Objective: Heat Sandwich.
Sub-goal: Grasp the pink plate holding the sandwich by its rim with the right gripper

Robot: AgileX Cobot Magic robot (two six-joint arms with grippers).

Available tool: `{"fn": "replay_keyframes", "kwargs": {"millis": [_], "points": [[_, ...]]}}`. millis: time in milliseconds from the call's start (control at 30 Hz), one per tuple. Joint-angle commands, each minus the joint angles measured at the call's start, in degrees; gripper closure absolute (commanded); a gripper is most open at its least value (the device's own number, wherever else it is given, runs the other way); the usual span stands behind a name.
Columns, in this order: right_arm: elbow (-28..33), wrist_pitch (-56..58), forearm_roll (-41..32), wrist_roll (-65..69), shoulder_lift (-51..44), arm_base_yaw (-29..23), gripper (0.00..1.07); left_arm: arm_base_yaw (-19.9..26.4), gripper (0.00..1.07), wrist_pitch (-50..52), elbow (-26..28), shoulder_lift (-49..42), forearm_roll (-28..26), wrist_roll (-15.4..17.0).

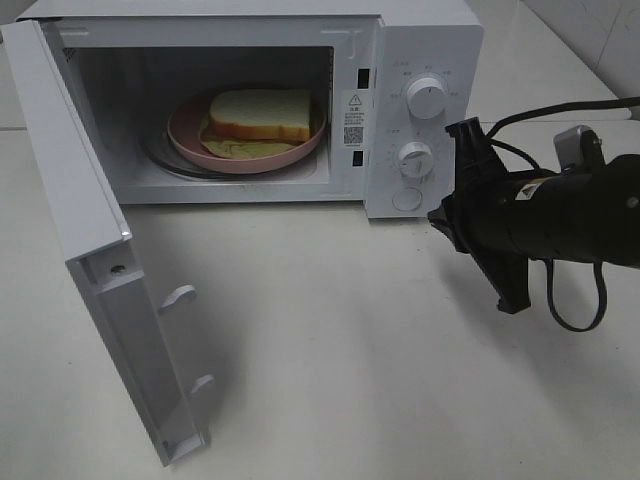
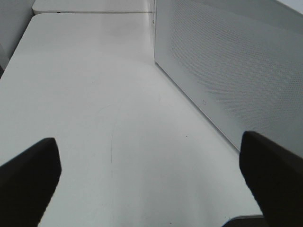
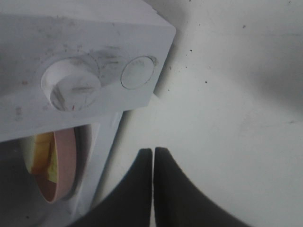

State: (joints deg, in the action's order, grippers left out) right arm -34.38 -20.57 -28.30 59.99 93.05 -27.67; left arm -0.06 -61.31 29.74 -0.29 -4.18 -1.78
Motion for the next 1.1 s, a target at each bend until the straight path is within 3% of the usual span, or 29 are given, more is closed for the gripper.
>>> {"fn": "replay_keyframes", "kwargs": {"millis": [33, 233, 533, 967, 1100], "points": [[0.11, 4.3, 0.52, -7.16, -2.18, 0.23, 1.02, -0.29, 0.09, 0.0, -0.11, -0.97, -0.17, 0.23], [-2.58, 14.38, 1.83, -18.85, -3.21, 0.4, 1.02, -0.29, 0.09, 0.0, -0.11, -0.97, -0.17, 0.23], [-11.75, 35.41, 2.06, -42.0, -3.09, 0.4, 1.01, -0.29, 0.09, 0.0, -0.11, -0.97, -0.17, 0.23], [-17.7, 51.28, 2.35, -70.59, -3.09, 0.4, 1.0, -0.29, 0.09, 0.0, -0.11, -0.97, -0.17, 0.23], [-19.25, 53.74, 7.39, -78.55, -3.09, 0.4, 0.99, -0.29, 0.09, 0.0, -0.11, -0.97, -0.17, 0.23]]}}
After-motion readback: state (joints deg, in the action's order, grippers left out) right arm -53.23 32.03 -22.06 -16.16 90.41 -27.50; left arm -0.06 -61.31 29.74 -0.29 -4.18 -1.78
